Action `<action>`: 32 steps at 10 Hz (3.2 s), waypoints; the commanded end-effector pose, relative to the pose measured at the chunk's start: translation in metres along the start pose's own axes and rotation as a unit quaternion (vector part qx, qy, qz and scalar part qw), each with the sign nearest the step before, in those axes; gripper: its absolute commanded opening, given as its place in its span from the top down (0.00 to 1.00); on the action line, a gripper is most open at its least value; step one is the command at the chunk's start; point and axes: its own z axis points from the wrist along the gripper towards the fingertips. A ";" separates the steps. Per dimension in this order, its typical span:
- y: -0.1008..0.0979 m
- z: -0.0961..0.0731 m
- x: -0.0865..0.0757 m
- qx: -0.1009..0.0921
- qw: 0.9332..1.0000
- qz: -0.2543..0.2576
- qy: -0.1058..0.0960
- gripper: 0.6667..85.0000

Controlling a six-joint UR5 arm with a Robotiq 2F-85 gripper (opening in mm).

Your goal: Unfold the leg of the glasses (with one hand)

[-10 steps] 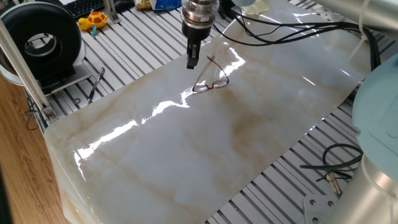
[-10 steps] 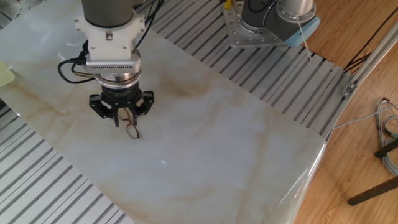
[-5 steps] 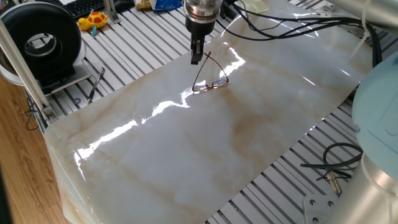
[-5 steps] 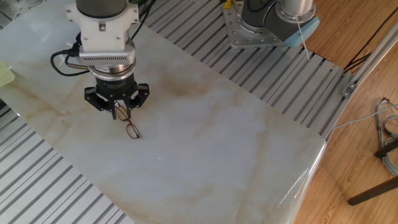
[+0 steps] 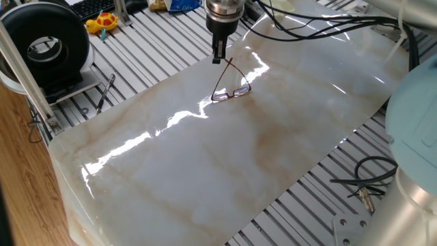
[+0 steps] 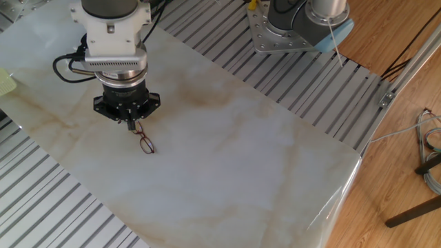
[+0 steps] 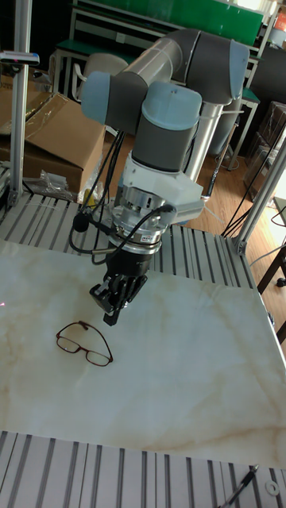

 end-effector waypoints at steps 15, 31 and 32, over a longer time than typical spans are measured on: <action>0.002 -0.032 0.005 0.003 0.996 0.090 -0.013 0.99; -0.013 0.007 0.012 -0.003 0.993 0.113 -0.014 0.99; -0.014 -0.001 0.023 0.002 0.994 0.109 -0.005 0.99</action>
